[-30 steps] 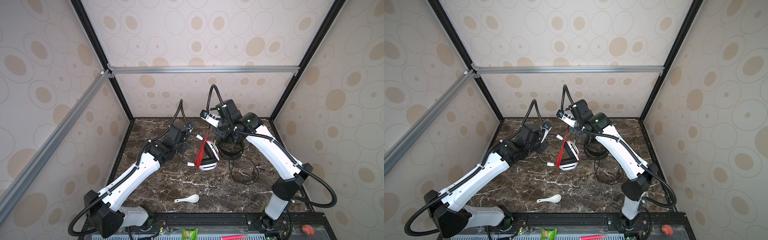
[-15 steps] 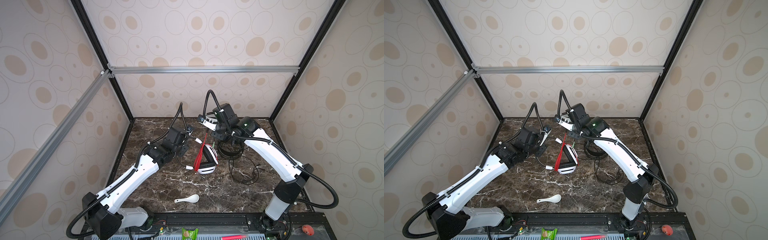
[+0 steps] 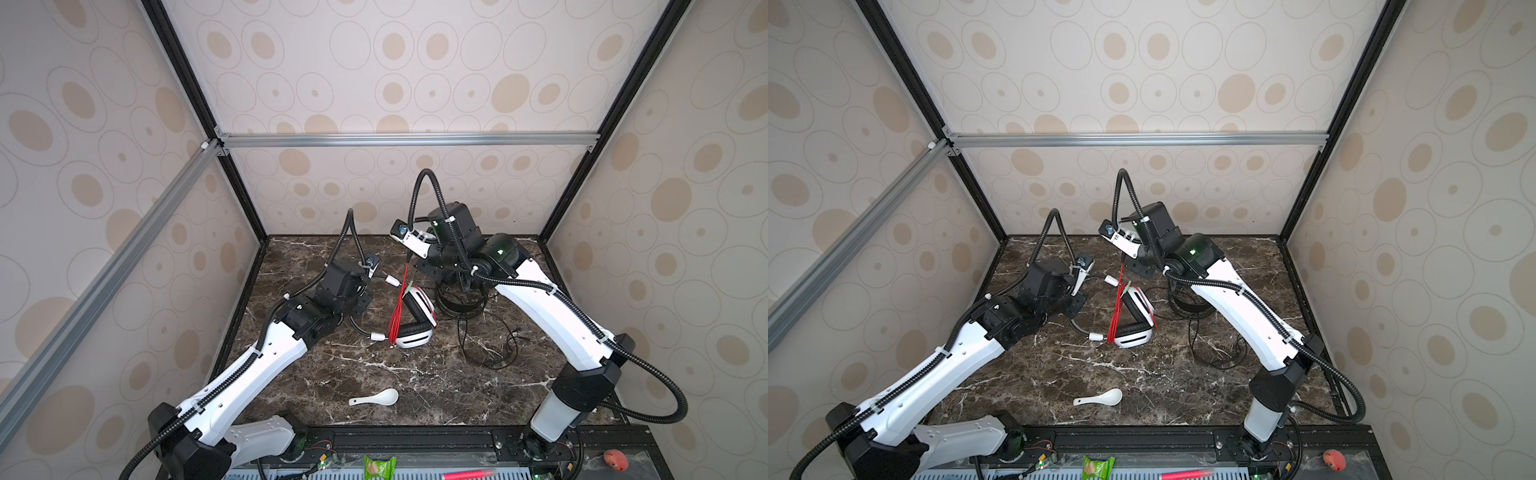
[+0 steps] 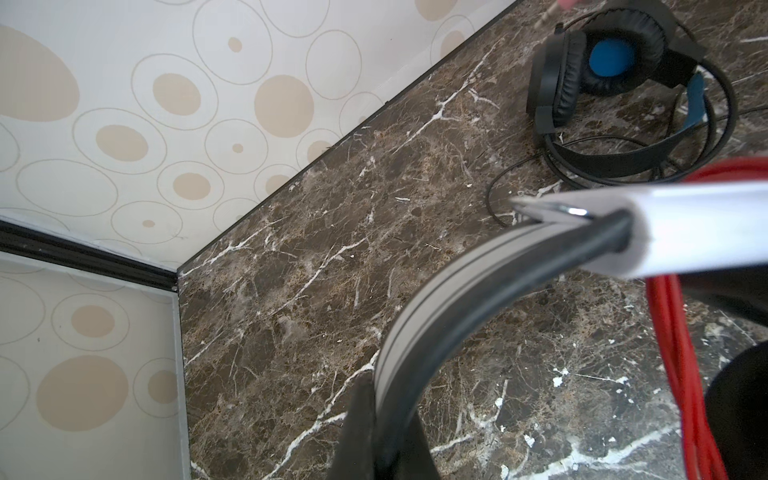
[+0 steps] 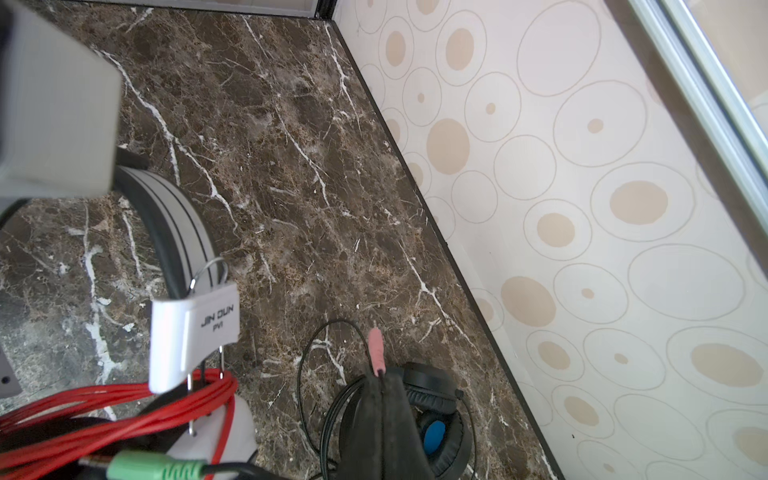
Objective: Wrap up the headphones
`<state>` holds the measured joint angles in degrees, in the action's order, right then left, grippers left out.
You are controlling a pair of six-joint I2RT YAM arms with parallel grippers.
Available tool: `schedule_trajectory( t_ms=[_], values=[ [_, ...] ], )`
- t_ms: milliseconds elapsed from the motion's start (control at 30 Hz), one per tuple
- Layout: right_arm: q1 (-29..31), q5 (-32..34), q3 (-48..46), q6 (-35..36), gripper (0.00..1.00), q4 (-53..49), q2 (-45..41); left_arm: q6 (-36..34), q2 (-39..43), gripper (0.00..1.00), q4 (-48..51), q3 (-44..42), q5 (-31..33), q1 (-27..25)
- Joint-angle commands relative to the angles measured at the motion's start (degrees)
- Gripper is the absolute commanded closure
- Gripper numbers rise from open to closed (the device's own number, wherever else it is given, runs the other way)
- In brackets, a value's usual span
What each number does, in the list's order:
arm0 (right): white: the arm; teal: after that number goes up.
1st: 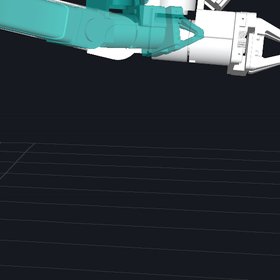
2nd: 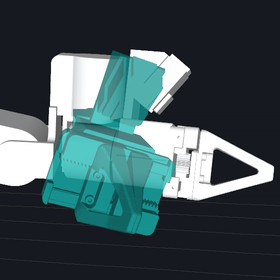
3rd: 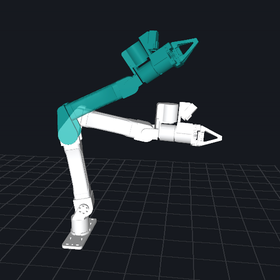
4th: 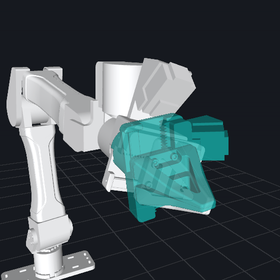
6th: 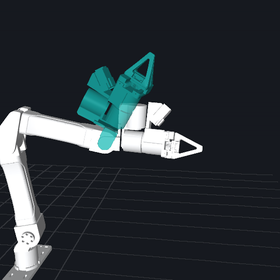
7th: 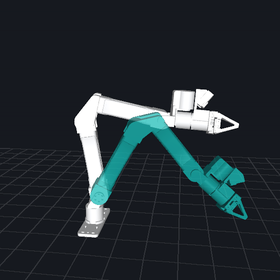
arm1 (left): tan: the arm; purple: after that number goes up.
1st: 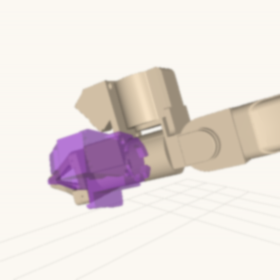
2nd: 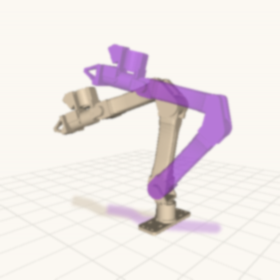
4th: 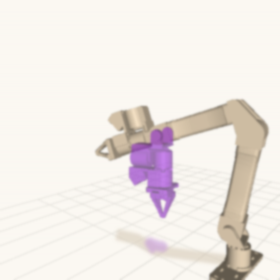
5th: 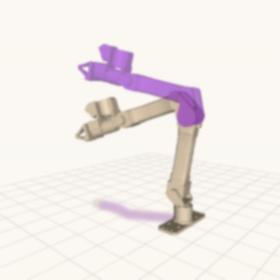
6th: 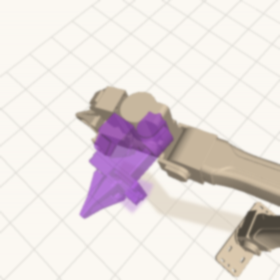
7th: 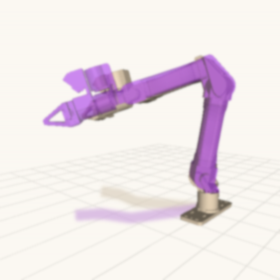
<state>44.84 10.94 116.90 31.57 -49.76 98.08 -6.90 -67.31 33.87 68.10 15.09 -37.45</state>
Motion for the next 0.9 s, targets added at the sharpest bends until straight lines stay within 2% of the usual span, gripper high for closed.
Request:
schedule_trajectory(
  t_ms=[0,133,433,633,733,867],
  values=[
    [-0.2,8.8,2.4,6.1,1.00,1.6,1.4,-1.1,1.4,1.00,1.6,-0.2,-0.7,-0.5],
    [0.0,14.7,1.2,9.9,1.00,4.4,1.5,-1.1,1.3,1.00,1.2,-0.5,-0.8,-0.6],
    [-0.2,14.6,6.9,8.0,0.99,5.7,3.8,-1.2,0.6,1.00,1.1,0.0,-0.8,-0.6],
    [-4.7,11.4,10.7,-2.8,1.00,0.1,6.0,-1.7,-0.5,1.00,3.2,3.2,-1.9,-0.5],
    [-4.6,11.5,8.3,-1.7,1.00,0.6,6.0,-2.4,-1.0,1.00,4.4,4.4,-1.6,-0.5],
    [-4.5,15.6,0.8,2.8,1.00,5.5,5.2,-3.1,-1.8,1.00,5.5,5.9,-1.6,-0.6]
  ],
)
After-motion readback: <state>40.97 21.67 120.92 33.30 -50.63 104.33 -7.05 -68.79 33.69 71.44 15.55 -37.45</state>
